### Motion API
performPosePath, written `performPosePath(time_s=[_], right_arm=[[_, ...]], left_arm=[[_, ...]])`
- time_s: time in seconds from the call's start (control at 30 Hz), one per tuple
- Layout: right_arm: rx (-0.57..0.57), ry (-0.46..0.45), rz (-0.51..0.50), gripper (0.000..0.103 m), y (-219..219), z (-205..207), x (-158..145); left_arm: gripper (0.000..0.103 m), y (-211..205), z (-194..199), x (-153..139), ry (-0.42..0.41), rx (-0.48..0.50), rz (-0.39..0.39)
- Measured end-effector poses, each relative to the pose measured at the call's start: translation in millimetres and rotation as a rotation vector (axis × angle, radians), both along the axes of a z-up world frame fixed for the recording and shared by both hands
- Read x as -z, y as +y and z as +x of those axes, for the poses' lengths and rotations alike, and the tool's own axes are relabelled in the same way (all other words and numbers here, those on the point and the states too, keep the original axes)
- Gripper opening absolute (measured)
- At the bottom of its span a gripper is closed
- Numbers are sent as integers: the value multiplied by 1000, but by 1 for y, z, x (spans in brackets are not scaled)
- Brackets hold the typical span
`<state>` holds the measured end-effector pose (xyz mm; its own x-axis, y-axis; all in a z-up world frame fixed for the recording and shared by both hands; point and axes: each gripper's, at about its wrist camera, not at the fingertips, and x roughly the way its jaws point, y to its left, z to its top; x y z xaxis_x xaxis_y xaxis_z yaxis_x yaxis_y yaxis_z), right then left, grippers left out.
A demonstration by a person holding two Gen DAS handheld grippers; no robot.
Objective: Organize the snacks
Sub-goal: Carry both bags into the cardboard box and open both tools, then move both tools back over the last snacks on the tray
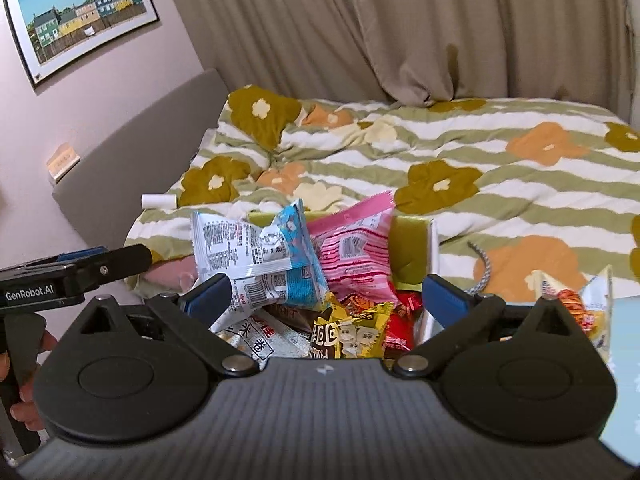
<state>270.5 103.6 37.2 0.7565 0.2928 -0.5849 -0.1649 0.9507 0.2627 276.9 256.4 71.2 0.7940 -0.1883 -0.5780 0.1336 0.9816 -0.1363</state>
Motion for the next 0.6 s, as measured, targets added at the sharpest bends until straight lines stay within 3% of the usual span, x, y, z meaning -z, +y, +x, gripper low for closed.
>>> performPosePath(time_s=[0.33, 0.6], right_arm=[[87, -39, 6, 103, -25, -39, -24], [176, -90, 4, 103, -85, -65, -40]], left_arm=[[103, -27, -17, -20, -59, 47, 39], [103, -82, -33, -30, -98, 93, 46]])
